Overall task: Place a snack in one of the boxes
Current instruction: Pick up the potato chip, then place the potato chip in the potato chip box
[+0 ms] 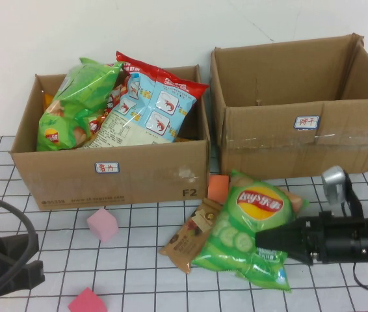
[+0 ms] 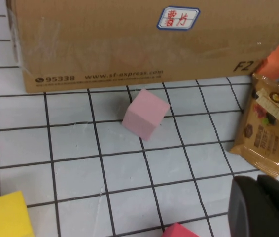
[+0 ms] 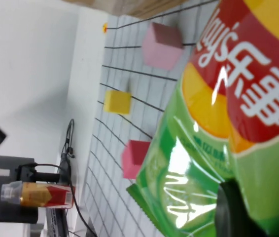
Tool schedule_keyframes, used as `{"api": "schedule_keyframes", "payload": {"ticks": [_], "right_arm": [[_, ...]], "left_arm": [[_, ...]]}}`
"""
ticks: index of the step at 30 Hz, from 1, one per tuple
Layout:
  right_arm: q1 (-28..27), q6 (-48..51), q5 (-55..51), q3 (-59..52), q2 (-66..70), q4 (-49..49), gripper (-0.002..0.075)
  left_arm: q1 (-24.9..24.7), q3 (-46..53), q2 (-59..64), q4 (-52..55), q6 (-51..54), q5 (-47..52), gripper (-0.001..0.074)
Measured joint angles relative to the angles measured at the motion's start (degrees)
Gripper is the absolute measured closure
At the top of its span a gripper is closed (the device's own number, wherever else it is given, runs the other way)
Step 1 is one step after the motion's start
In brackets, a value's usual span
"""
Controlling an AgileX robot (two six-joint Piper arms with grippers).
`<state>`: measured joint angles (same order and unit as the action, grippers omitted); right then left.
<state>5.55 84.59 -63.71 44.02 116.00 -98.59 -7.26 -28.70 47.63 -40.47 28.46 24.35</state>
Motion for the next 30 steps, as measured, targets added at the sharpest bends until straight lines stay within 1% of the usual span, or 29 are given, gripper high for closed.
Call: {"api": "schedule_keyframes", "payload": {"ticks": [4, 7, 11, 14, 18, 21, 26, 30], "right_arm": [[1.1, 0.0, -0.3, 0.3, -5.5, 0.3, 0.0583], [2.5, 0.0, -0.7, 3.0, -9.8, 0.5, 0.0583], [5.8, -0.7, -1.2, 11.6, -13.2, 0.8, 0.0584], [9.2, -1.2, 2.9, 20.6, -13.3, 1.1, 0.0584], [13.0, -2.2, 11.9, 34.8, -10.1, 1.5, 0.0584], [13.7, -4.5, 16.0, 44.8, -5.3, 1.6, 0.0584], [14.2, -12.6, 17.6, 60.0, 3.9, 1.6, 0.0584], [15.1, -17.0, 17.6, 68.8, 11.7, 1.6, 0.0568]], "left_arm": [[0.0, 0.0, 0.0, 0.0, 0.0, -0.4, 0.0736], [0.0, 0.0, 0.0, 0.0, 0.0, -0.5, 0.0736], [0.0, 0.0, 0.0, 0.0, 0.0, -0.5, 0.0736], [0.0, 0.0, 0.0, 0.0, 0.0, -0.5, 0.0736], [0.0, 0.0, 0.0, 0.0, 0.0, -0.5, 0.0736], [0.0, 0.0, 0.0, 0.0, 0.0, -0.3, 0.0736], [0.0, 0.0, 0.0, 0.0, 0.1, -0.1, 0.0736], [0.0, 0.0, 0.0, 0.0, 0.1, -0.1, 0.0736]]}}
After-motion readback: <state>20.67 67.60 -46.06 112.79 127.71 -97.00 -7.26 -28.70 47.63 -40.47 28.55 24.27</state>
